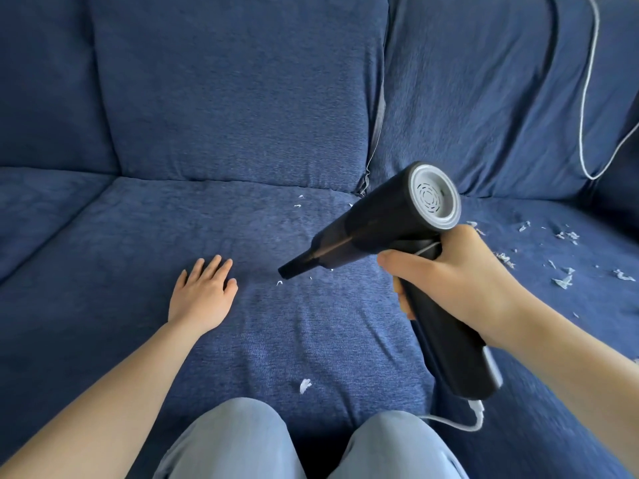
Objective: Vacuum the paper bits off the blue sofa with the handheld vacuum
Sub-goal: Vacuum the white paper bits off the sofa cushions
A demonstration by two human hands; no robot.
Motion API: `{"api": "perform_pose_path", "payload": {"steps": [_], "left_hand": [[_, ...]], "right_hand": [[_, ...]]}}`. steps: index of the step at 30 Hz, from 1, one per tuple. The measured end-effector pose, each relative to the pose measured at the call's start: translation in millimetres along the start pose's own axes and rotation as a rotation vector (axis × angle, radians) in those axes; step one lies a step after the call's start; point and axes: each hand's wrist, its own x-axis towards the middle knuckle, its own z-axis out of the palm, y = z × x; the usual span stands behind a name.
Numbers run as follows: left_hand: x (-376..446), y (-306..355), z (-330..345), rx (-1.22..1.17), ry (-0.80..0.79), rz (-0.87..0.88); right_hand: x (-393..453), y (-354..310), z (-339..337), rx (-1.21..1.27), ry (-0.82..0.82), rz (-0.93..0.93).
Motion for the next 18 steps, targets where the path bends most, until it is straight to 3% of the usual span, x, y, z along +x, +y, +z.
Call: {"api": "perform_pose_path", "payload": {"steps": [6,13,18], "left_hand": [[-3.4,-0.5,0.1,-0.009,-0.012,-0.007],[-6.3,0.4,0.5,-0.012,0.001,-0.011],[-5.0,2.2,0.3,-0.017,0.011,-0.014]], "right_hand": [[-7.0,2.5,-1.7,-0.044,-0.039,0.006],[-1.0,17.0,-18.7,-0.204,0.139,0.022],[8.6,24.8,-23.5,-0.189,0.179,0.033]]}}
